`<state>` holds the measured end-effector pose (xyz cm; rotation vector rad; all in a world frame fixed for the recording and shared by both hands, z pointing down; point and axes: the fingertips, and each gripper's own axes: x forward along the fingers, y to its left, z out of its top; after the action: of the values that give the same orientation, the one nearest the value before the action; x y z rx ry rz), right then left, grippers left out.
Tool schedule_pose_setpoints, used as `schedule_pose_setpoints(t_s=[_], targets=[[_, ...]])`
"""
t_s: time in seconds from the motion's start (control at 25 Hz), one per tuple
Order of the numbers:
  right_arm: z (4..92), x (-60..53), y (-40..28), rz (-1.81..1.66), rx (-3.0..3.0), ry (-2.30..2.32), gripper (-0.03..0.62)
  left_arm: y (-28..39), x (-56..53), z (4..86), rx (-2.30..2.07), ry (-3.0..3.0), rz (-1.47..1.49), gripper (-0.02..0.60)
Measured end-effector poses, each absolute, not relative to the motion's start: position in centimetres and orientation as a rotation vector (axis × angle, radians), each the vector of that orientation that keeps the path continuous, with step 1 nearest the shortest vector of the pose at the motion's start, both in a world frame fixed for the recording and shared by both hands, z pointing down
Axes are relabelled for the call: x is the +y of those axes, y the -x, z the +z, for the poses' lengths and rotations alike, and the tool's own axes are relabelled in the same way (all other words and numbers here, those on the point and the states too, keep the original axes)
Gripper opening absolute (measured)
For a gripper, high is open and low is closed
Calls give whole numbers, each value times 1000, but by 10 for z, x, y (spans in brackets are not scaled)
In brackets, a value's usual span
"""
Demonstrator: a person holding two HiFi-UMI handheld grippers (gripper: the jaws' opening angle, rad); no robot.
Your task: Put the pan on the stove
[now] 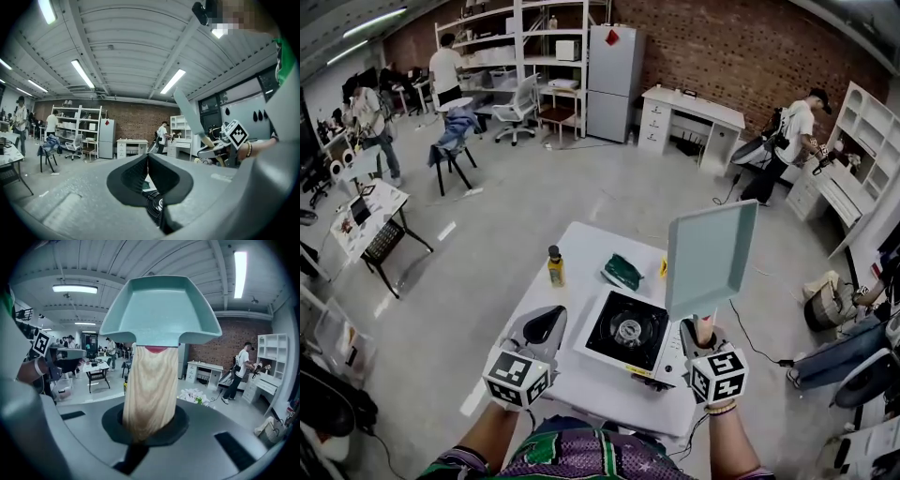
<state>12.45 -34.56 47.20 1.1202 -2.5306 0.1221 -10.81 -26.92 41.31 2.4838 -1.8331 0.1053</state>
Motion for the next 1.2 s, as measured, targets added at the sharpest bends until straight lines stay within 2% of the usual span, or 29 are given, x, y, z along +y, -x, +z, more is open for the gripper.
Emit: schedule_pose_setpoints(t_s=[1.2], targets=[[595, -352, -160, 77, -2380, -544, 2, 75, -275, 444, -1926, -2354, 89, 18]])
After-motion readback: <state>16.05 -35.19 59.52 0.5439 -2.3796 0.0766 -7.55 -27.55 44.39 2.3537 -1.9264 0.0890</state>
